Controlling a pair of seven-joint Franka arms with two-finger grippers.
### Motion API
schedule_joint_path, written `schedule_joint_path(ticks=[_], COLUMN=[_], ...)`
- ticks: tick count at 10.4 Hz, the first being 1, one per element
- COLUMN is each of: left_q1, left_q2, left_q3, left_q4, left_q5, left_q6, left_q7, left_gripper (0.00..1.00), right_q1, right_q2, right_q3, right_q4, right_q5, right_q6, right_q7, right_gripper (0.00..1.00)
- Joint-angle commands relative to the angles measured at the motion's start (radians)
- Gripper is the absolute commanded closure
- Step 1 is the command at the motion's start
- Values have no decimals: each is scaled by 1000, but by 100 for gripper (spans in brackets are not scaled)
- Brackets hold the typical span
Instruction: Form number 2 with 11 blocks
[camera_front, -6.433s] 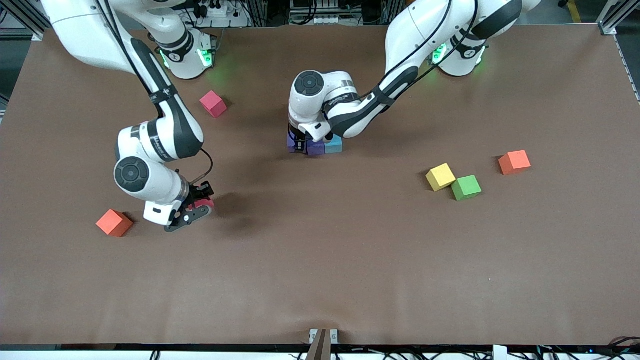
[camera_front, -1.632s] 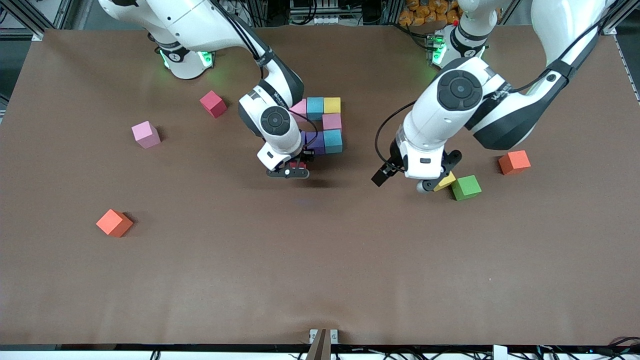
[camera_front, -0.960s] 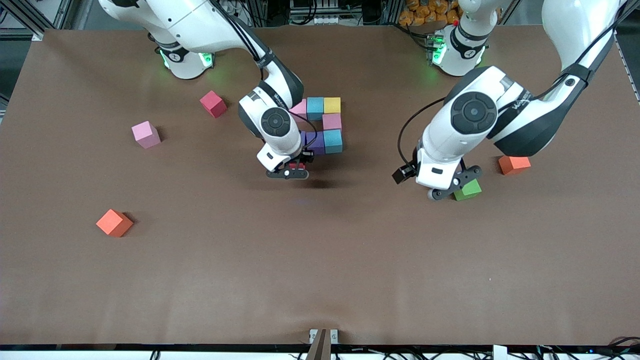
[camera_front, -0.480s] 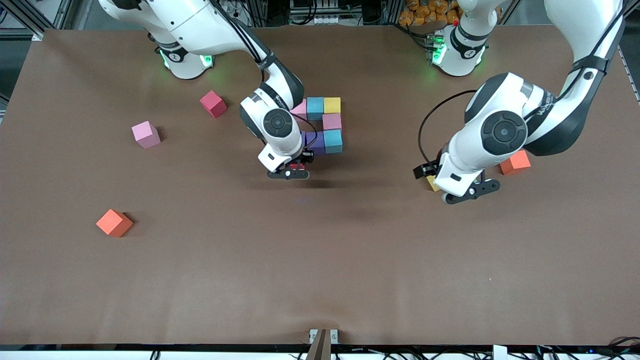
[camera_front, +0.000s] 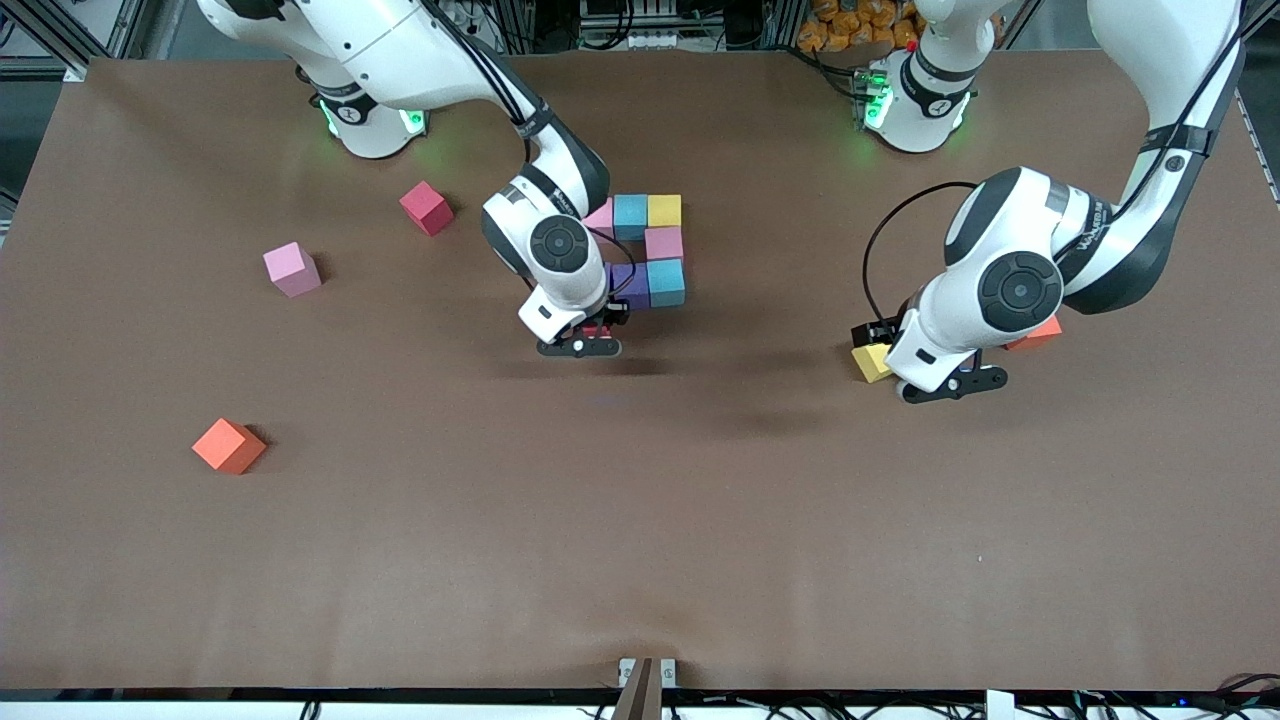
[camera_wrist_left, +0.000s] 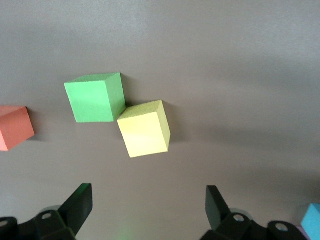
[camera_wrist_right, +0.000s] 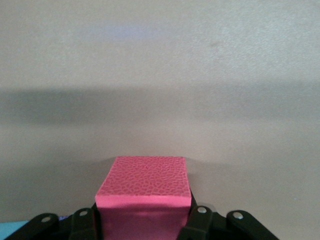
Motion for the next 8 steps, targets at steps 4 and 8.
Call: schedule_joint_path(ticks=[4, 8], left_q1=[-5, -5], left_q2=[-71, -64], left_q3=[112, 123], left_q4=[-213, -286], left_q5=[-211, -208], left_q6=[266, 343], left_q7=[39, 40], left_gripper=[0, 0], right_q1=[9, 4], right_q2=[26, 26], right_q3=[-5, -5], right_q4=[14, 7], right_q5=[-45, -67], right_q6=[0, 1], right_q7=[20, 20], right_gripper=[100, 100])
